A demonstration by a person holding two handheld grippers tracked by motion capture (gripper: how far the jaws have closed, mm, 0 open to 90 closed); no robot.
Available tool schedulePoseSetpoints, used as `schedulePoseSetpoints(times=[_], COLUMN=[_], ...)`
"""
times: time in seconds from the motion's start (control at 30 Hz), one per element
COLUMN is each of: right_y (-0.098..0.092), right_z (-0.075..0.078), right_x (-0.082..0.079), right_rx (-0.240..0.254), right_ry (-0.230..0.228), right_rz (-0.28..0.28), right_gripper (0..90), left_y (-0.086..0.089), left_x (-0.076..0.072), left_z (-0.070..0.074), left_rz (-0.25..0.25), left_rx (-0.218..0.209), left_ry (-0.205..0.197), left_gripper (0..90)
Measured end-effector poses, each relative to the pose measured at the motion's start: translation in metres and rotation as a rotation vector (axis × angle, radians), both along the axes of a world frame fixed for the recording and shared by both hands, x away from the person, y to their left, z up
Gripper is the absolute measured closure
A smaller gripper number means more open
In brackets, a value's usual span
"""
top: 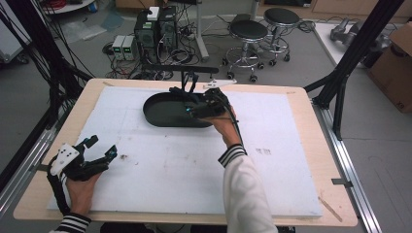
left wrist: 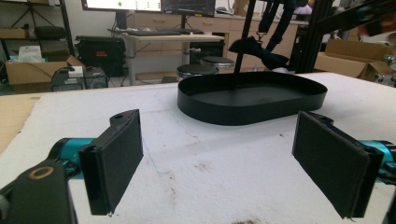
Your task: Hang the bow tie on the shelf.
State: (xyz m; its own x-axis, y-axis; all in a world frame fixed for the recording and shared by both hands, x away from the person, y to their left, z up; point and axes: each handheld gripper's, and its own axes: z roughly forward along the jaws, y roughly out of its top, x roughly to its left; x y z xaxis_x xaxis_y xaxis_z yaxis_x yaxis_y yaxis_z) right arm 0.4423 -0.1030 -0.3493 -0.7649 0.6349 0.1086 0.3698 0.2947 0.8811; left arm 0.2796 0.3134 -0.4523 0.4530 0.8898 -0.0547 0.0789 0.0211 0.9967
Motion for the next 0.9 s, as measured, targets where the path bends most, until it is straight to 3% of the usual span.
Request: schedulePoseSetpoints(times=[0.13,0.23,0.37,0.5,0.7,0.9], right_y=[-0.034,-0.066,-0.106,-0.138,-0.167,-0.178], right_z=[0.008,0.008,0.0,-0.014,-0.05,-0.075], right_x=[-0.034,-0.062,-0.099,-0.134,-0.173,-0.191], right_rx=[0.02,0.052,0.099,0.131,0.154,0.152], right_ry=[-0.06,-0.114,-0.19,-0.236,-0.301,-0.354], right_rz=[-0.015,-0.061,-0.141,-0.218,-0.3,-0.381], right_gripper=[11.6,11.6,11.5,11.6,11.5,11.6], left_y=[0.0,-0.001,0.0,-0.001,-0.001,-0.002], left_x=[0.0,0.0,0.0,0.0,-0.001,-0.001], left_z=[0.0,0.0,0.0,0.0,0.0,0.0], left_rz=[0.001,-0.001,-0.003,-0.005,-0.006,-0.007], left_rx=[-0.006,0.0,0.004,0.009,0.013,0.017], left_ry=[0.0,-0.002,-0.002,-0.007,-0.008,-0.014], left_gripper=[16.5,16.4,16.5,16.5,16.5,16.5])
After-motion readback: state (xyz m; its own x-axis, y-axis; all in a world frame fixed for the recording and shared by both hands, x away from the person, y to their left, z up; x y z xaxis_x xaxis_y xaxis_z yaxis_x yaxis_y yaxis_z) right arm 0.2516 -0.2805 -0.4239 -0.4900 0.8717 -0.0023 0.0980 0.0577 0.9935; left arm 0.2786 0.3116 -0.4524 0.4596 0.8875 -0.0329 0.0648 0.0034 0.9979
